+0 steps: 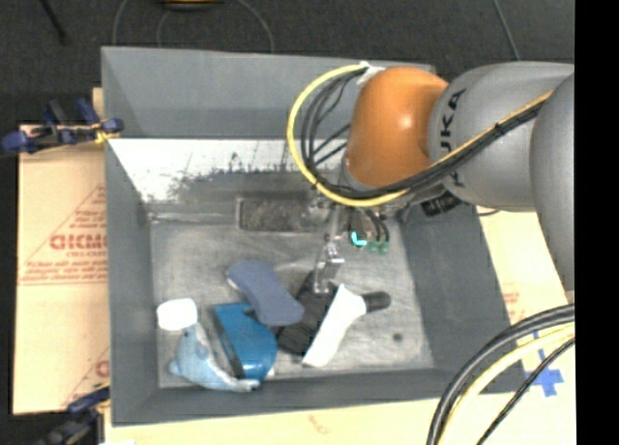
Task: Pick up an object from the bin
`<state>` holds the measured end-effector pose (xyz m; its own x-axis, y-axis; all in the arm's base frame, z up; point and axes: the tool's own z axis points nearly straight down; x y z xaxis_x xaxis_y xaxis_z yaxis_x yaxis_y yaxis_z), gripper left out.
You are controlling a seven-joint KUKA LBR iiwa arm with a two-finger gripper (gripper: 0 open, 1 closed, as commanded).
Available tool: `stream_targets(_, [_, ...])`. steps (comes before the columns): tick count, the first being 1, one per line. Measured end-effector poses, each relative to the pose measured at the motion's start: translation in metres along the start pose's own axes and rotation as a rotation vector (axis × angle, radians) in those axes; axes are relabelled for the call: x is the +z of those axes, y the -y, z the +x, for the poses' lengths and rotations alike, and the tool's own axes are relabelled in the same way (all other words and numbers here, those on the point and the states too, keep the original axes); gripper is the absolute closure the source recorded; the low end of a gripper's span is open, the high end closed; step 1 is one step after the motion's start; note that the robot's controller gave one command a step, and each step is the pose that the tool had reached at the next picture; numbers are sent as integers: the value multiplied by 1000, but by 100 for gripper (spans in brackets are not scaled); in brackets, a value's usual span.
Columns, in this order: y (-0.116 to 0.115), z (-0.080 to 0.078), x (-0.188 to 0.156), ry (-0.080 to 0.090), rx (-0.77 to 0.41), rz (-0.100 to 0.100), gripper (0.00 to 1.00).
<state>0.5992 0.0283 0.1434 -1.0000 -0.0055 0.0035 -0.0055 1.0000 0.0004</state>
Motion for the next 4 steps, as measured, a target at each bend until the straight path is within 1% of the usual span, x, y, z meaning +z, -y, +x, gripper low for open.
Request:
stream_targets(1, [0,-1,-4,6,0,0,0])
stream_targets(2, [30,-25,47,16,-37,0,0])
stream_targets(3, [32,-28,51,25,-44,-1,0])
stream_targets(4, [31,-15,45,15,-114,2,0])
